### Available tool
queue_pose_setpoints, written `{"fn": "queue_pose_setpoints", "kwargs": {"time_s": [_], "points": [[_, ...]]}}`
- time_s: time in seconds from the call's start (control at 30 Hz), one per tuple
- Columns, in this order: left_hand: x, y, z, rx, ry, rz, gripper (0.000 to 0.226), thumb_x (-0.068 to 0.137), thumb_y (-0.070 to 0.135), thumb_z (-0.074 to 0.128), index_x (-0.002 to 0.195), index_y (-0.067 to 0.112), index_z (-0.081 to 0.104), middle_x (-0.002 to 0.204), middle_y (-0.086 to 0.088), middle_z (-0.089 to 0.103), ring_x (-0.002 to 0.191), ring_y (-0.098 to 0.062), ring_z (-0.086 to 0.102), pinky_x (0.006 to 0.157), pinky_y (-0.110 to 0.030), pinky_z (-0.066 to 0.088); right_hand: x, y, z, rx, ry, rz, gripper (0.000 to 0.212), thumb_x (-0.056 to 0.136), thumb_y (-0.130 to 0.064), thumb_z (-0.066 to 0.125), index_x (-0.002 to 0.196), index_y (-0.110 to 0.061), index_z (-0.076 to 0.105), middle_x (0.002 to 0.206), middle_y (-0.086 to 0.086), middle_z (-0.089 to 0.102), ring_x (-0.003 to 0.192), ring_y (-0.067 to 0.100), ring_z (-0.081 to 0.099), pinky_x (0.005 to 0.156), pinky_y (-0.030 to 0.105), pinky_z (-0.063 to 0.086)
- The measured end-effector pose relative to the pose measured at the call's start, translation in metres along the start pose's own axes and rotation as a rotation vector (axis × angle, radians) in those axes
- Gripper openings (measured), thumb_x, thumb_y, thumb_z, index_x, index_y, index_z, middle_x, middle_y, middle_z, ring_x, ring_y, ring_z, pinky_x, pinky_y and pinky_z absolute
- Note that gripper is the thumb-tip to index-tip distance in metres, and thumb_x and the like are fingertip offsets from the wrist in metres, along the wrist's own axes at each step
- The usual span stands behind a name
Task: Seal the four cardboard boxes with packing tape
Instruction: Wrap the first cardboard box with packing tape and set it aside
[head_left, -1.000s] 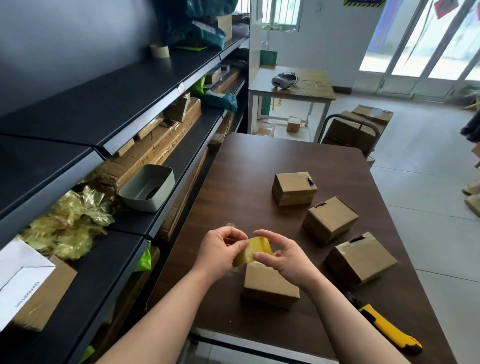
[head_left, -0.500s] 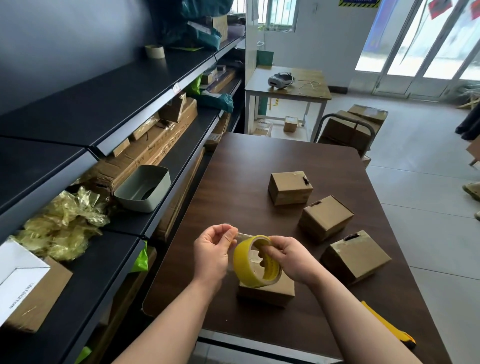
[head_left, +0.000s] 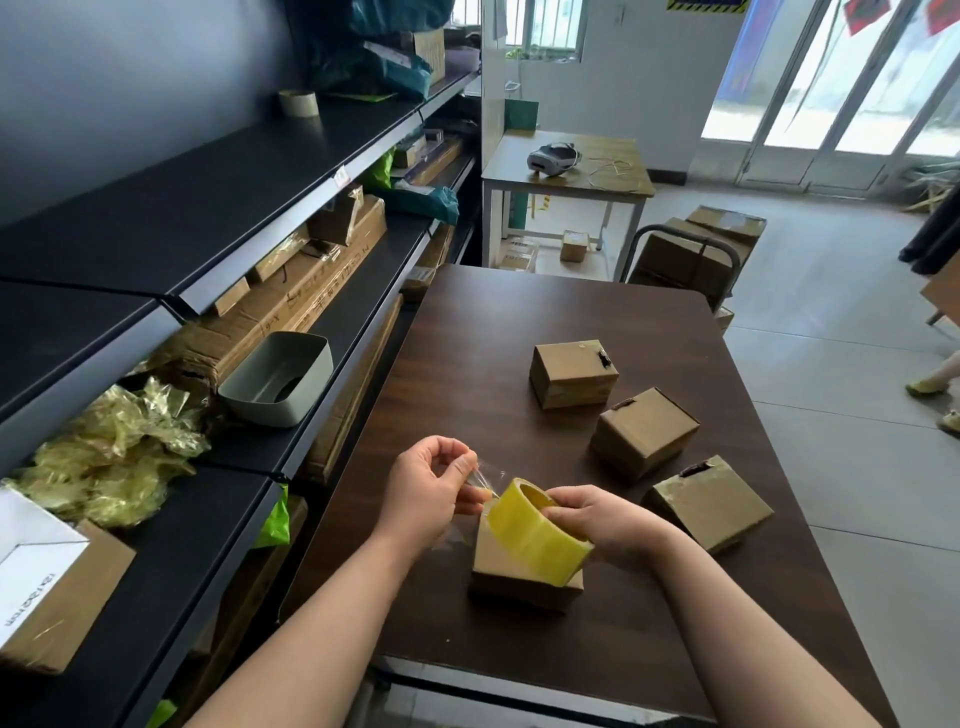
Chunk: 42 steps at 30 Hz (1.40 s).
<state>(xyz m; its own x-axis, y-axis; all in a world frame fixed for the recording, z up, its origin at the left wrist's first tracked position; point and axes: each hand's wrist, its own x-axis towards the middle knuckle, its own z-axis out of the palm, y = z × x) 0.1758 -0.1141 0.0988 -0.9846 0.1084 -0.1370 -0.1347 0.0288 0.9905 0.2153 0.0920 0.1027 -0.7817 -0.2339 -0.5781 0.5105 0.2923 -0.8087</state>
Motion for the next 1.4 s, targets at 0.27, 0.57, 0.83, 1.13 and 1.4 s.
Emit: {"fn": "queue_pose_setpoints", "kwargs": {"time_s": [0.27,0.57,0.83,1.13,1.4], "points": [[0.003,-0.009,-0.003,0.270,0.136,-0.008,0.005,0.098,0.015,0.052,0.096,0.011,0.055,0.090,-0.008,0.066,0.065,-0.012,0.066,0.049,-0.020,0.052,-0.009,0.002,0.008,0.366,-0.041,-0.057,0.026,0.102,-0.023,0.045,0.128,-0.021,0.042,0.121,0.021,0.050,0.084,0.042,0.068,0.063,0.039,0.060],[0.004,-0.023,-0.003,0.165,0.176,-0.109,0.005,0.093,0.009,0.060,0.090,0.005,0.059,0.079,-0.014,0.067,0.055,-0.017,0.065,0.050,-0.029,0.057,-0.015,0.010,0.015,0.180,0.055,-0.223,0.050,0.076,-0.043,0.078,0.099,-0.005,0.055,0.069,0.004,0.060,0.052,0.009,0.056,0.046,0.018,0.040],[0.015,-0.039,0.019,0.078,0.266,-0.144,0.005,0.090,0.011,0.065,0.090,0.006,0.064,0.077,-0.009,0.071,0.066,-0.017,0.067,0.060,-0.028,0.058,-0.013,0.046,-0.017,0.554,0.169,-0.290,0.043,0.067,-0.042,0.083,0.088,-0.008,0.069,0.088,0.013,0.066,0.093,0.025,0.065,0.096,0.039,0.048],[0.031,-0.057,0.043,0.001,0.116,-0.247,0.035,0.077,0.002,0.078,0.104,0.017,0.061,0.078,-0.011,0.074,0.070,-0.019,0.071,0.067,-0.030,0.060,-0.002,0.068,-0.075,0.182,0.467,-0.207,0.052,0.071,-0.055,0.077,0.076,-0.007,0.059,0.069,0.005,0.048,0.064,0.015,0.047,0.059,0.024,0.038],[0.051,-0.080,0.063,0.234,0.172,-0.285,0.013,0.073,0.007,0.082,0.080,0.009,0.071,0.070,-0.006,0.073,0.069,-0.022,0.072,0.068,-0.030,0.059,0.028,0.089,-0.099,-0.022,0.424,-0.131,0.034,0.079,-0.036,0.077,0.064,-0.016,0.053,0.059,-0.003,0.046,0.056,0.009,0.043,0.051,0.021,0.034]]}}
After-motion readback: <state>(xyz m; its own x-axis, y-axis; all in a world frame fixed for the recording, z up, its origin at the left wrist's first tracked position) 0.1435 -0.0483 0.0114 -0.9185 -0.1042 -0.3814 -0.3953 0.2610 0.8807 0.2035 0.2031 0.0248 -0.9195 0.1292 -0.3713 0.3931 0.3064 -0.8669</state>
